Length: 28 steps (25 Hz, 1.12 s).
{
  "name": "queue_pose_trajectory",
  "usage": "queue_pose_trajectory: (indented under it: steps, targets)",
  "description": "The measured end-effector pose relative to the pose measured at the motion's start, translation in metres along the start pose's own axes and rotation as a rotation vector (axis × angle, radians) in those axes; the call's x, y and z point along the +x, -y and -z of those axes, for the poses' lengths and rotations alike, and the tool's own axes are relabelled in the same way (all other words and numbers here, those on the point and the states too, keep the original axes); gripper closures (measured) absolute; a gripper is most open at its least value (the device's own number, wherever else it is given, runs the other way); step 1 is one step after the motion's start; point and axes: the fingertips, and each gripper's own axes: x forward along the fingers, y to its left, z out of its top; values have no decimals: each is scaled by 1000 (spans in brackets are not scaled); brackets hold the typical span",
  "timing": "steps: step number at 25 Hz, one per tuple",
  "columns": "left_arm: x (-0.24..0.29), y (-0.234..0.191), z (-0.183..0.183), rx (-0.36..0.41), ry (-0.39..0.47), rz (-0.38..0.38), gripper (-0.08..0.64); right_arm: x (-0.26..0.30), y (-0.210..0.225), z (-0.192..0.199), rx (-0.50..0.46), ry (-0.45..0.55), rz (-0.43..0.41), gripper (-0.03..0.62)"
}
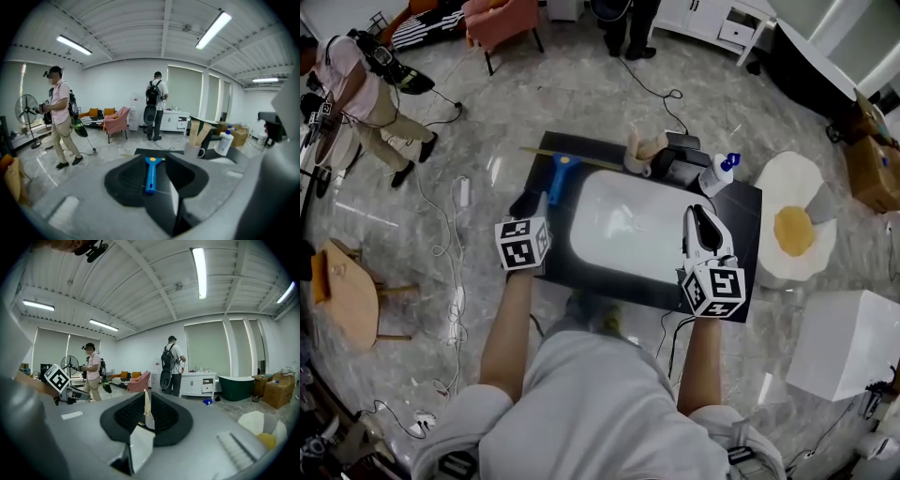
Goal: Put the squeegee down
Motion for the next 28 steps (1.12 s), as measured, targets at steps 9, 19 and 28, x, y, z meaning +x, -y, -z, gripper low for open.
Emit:
queue_pose_trajectory:
  steps: [9,19,28]
  targets:
    - [-37,20,-28,18,96,-6,454,-21,2,-4,-1,13,-11,550]
    - [-86,43,-50,87,181,1,505,-46,1,-11,-1,32,-21,550]
    - [-119,47,-50,84,226,-17,560,-61,-5,-13,-11,50,-48,549]
